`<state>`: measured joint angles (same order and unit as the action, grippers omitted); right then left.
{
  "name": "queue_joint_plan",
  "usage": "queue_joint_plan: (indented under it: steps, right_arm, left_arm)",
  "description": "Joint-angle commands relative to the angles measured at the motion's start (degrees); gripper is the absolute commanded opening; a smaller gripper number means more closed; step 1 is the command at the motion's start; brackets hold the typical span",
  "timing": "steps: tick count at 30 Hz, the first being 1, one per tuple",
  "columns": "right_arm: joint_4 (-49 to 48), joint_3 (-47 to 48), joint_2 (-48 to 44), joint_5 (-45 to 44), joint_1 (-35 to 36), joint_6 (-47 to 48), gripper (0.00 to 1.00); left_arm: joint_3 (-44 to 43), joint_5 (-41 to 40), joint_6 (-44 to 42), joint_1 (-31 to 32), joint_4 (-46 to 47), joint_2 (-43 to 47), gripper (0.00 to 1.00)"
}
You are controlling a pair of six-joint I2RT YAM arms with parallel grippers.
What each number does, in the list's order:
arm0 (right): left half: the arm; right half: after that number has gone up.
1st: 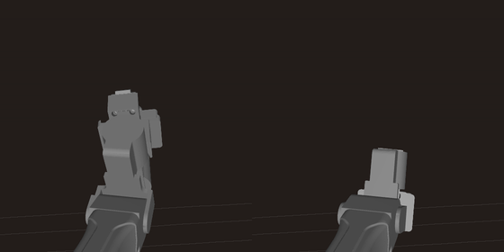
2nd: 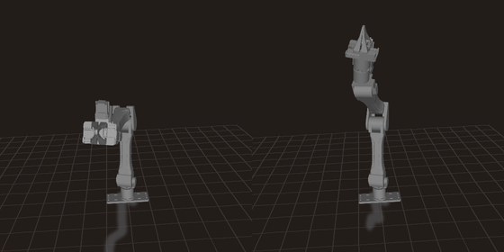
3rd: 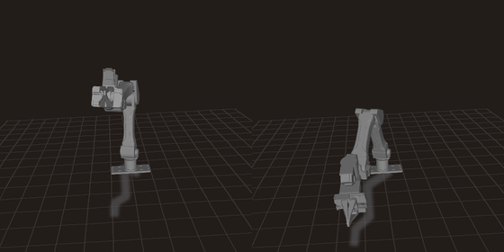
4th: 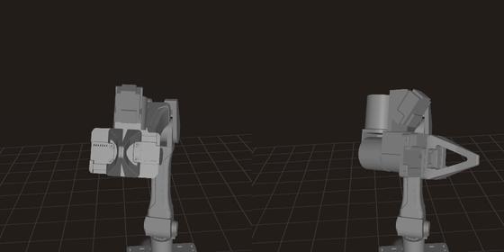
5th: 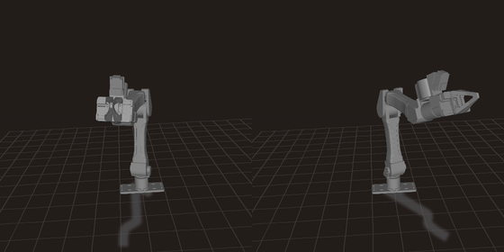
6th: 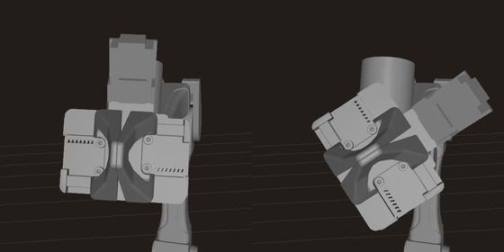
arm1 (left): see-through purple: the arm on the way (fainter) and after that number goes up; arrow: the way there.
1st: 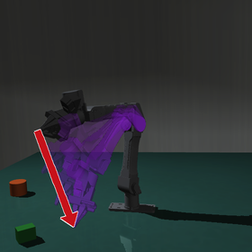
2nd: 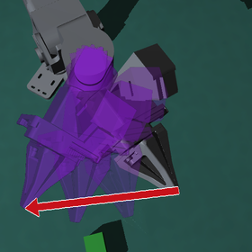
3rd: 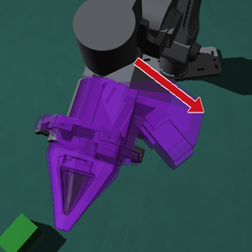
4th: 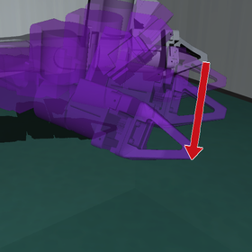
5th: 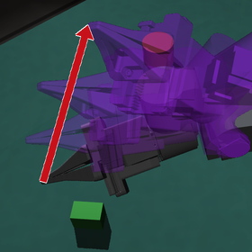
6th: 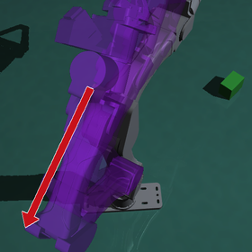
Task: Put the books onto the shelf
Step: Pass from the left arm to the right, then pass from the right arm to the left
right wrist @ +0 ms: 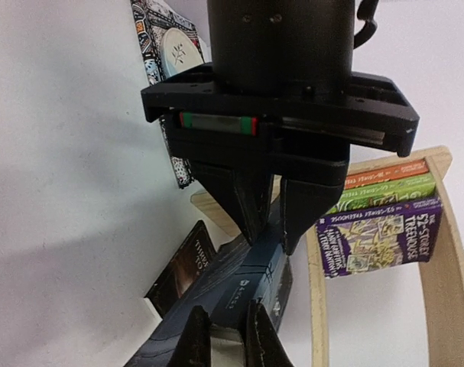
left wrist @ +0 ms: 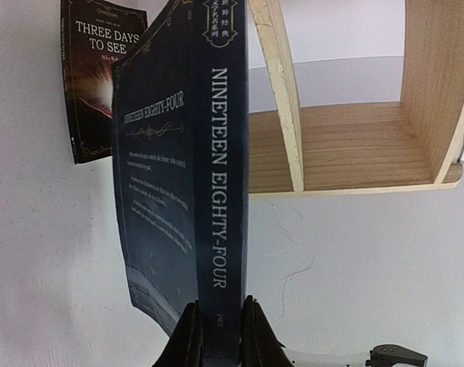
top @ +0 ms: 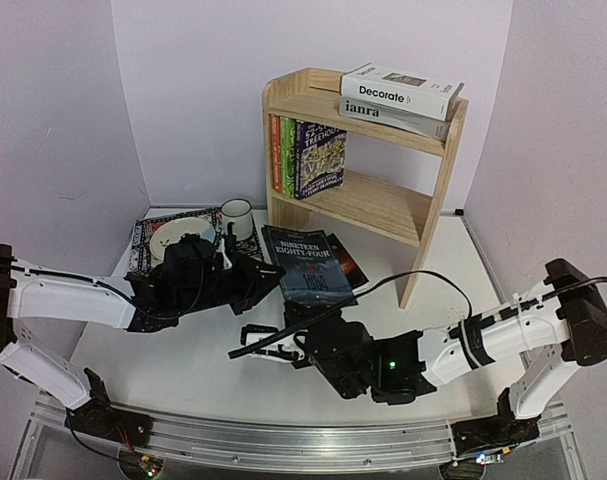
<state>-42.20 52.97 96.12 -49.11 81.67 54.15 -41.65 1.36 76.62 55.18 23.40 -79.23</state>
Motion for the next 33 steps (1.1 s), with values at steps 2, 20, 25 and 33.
queue_joint_plan:
  steps: [2, 20, 25, 33]
  right_arm:
    - [-2.24, -3.22, -6.0, -1.21, -0.18, 0.77, 0.0]
    - [15.71, -10.1, -30.96, 21.38, -9.23, -20.45, 0.0]
    - [23.82, -5.84, -31.4, 33.35, -15.13, -26.18, 0.0]
    - [29.66, 0.77, -32.57, 45.55, -17.91, -31.85, 0.0]
  left_arm:
    - [-2.52, -0.43, -1.11, 0.28, 9.08, 5.48, 0.37]
    - [-6.76, 4.31, -29.73, -9.7, -18.69, 16.35, 0.97]
    - [-11.25, 19.11, -55.68, -9.65, -22.36, 14.21, 0.98]
    - [-8.98, 26.61, -79.09, -9.62, -22.17, 16.88, 1.0]
